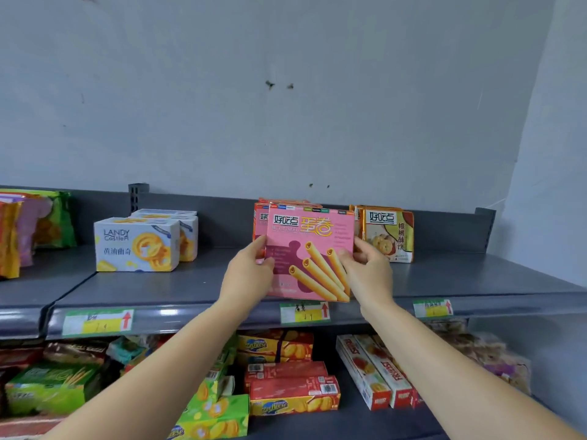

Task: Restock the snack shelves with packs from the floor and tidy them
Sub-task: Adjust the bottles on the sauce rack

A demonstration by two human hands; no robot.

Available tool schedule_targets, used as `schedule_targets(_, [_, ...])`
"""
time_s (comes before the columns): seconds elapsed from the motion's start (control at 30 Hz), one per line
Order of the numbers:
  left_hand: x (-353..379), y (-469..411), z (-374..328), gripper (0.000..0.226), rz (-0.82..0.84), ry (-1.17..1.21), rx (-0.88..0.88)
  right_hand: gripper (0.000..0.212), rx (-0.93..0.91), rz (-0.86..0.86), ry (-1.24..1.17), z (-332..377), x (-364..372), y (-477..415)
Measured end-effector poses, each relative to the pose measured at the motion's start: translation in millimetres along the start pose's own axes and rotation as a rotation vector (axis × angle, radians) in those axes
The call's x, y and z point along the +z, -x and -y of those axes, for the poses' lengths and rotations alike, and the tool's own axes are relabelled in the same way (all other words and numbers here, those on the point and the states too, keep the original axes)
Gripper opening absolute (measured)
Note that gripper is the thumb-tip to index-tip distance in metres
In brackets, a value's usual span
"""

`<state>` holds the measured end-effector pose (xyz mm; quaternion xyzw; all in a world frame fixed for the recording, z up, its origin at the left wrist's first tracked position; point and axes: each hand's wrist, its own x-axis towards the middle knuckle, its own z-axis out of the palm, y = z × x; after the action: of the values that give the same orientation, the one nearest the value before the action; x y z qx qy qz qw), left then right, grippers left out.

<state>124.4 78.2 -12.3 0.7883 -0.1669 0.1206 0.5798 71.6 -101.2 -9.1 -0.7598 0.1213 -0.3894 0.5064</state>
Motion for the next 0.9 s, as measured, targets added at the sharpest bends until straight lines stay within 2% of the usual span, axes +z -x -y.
schedule_targets(0.43, [50.0,-66.0,25.9,0.038,-0.139,-0.023,-0.093,0.034,-0.024,0.162,0.022,-56.8,31.6,-91.8])
schedule_targets(0.7, [61.0,-85.9,36.2,0.039,-0.112,0.006,-0.118,0.042,-0.053,0.172,0.056,-67.3,45.5,-110.1])
schedule_targets(0.9, [64.7,-85.5,37.0,0.049,-0.071,-0.057,-0.115,0.045,-0.063,0.246,0.059,-73.3,46.7,-113.3])
